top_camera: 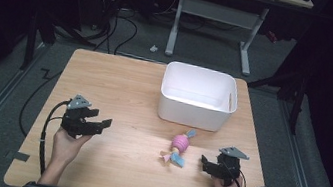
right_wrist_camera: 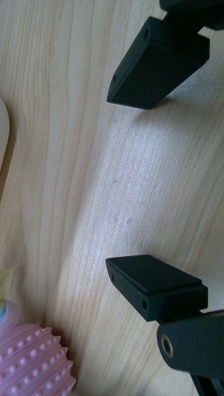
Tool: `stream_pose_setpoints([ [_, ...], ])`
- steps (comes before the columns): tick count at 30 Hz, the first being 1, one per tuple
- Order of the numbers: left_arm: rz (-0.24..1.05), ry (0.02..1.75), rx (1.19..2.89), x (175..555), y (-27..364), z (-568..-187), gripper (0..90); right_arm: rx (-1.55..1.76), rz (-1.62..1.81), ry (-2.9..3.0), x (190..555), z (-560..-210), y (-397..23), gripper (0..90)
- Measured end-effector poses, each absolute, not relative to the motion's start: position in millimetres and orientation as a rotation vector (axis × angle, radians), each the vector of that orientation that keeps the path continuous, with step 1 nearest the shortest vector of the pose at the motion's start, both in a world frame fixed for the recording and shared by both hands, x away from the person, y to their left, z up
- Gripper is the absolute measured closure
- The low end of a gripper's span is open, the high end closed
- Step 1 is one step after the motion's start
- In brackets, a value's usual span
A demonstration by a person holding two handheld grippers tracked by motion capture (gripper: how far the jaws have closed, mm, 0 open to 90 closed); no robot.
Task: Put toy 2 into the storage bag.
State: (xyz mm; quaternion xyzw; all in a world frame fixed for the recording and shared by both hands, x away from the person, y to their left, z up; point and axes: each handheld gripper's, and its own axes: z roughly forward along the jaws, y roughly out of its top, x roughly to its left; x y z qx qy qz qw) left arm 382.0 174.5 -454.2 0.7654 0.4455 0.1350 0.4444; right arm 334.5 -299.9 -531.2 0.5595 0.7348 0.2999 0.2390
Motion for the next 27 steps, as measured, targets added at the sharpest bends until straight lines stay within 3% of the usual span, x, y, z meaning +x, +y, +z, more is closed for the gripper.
stream_pose_setpoints([
  [13,0.311,1.135,1.935,378.2,164.7,-481.5,33.2,1.531,0.821,2.013,334.4,-531.2,-299.8,17.9],
  [27,0.377,1.205,1.958,382.4,154.9,-512.3,33.2,1.528,0.822,2.015,334.4,-531.2,-299.7,17.9],
])
